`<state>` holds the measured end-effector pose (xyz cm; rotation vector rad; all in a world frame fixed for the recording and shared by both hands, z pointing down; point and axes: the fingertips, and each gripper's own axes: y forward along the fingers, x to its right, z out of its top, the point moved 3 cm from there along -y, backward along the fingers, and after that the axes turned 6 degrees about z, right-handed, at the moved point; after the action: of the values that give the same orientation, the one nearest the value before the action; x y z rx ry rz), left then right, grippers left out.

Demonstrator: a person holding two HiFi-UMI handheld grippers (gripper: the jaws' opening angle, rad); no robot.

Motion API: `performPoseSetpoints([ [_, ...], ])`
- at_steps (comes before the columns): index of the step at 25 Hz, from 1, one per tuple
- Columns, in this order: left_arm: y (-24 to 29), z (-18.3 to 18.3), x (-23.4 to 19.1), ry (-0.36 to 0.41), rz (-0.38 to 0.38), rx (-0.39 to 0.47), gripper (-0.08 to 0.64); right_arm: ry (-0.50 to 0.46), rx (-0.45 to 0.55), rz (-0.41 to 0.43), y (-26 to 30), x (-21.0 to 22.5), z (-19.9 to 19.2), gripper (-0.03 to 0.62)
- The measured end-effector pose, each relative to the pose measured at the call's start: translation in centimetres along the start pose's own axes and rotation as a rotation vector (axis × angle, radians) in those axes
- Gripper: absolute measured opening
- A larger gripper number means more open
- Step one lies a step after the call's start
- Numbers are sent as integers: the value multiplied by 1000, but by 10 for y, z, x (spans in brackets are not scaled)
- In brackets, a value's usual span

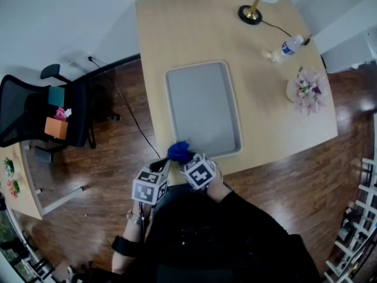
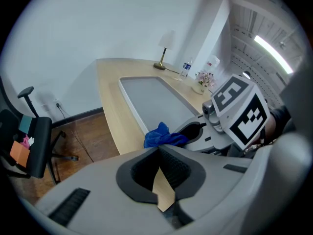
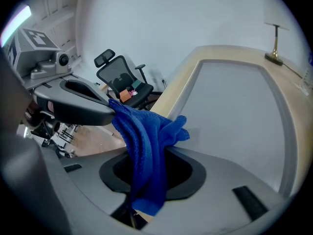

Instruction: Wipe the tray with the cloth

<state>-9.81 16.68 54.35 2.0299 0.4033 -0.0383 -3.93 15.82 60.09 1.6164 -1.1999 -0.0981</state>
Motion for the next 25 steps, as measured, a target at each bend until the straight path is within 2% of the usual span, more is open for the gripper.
performPoseSetpoints([
  [3, 0, 5, -1, -4, 1, 7, 3, 14, 56, 42, -13, 0, 10, 133],
  [8, 3, 11, -7, -15, 2, 16, 3, -16, 120, -50, -41, 45, 46, 134],
  [15, 0, 18, -18, -33, 12, 14, 3, -236, 88, -227, -48, 129, 140, 134],
  [21, 0, 10, -44, -80, 36, -1, 3, -412, 22, -265, -23, 166, 223, 135],
  [25, 3, 12, -51, -102, 44, -10, 3, -505, -46, -299, -15, 181, 257, 135],
])
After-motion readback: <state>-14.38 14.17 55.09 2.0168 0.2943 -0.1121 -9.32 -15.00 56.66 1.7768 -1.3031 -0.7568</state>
